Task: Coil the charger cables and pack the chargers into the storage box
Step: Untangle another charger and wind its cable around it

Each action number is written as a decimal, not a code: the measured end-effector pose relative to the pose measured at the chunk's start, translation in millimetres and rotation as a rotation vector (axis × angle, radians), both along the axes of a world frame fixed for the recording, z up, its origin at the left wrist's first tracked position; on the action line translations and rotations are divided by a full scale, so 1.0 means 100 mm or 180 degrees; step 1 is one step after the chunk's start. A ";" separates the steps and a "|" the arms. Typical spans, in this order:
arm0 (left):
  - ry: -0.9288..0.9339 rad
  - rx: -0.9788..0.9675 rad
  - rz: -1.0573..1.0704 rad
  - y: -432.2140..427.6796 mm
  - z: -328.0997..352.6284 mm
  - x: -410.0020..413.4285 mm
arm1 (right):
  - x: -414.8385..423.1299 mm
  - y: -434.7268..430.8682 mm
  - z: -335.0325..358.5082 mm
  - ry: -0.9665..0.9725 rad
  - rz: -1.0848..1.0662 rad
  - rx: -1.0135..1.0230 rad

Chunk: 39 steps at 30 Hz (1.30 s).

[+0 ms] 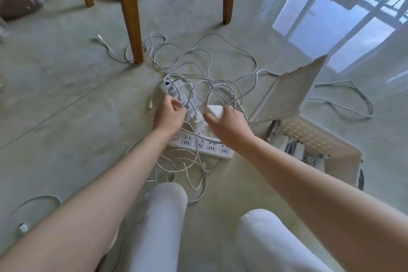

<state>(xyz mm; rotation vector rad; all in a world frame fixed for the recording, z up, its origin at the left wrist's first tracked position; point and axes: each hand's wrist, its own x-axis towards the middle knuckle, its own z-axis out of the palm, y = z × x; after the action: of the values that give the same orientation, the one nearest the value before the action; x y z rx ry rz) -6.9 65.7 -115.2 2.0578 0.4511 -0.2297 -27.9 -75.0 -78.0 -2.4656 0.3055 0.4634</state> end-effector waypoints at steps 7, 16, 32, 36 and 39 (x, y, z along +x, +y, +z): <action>-0.0118 -0.0771 -0.1177 -0.42 0.69 -0.23 | -0.14 -0.09 0.57 -0.0262 -0.0538 0.0644; 0.1345 -0.2199 -0.1326 -0.25 1.62 -0.55 | -0.46 -0.23 1.11 -0.0410 -0.0527 0.1320; 0.0282 -0.3185 0.0190 -0.34 2.13 -1.45 | -1.55 0.06 1.53 -0.0591 0.0304 0.0747; 0.0053 -0.3397 0.0144 -0.23 2.30 -1.64 | -1.75 -0.04 1.64 -0.0376 0.1372 0.0602; 0.0309 -0.3527 -0.0130 -0.05 2.40 -1.77 | -1.86 -0.18 1.60 -0.0607 0.1794 0.0540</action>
<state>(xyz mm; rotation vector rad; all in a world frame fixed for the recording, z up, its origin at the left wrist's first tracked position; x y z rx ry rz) -184.1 60.6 124.4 0.9710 0.2403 -0.4767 -213.7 -92.6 82.3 -2.3796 -0.5005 0.4523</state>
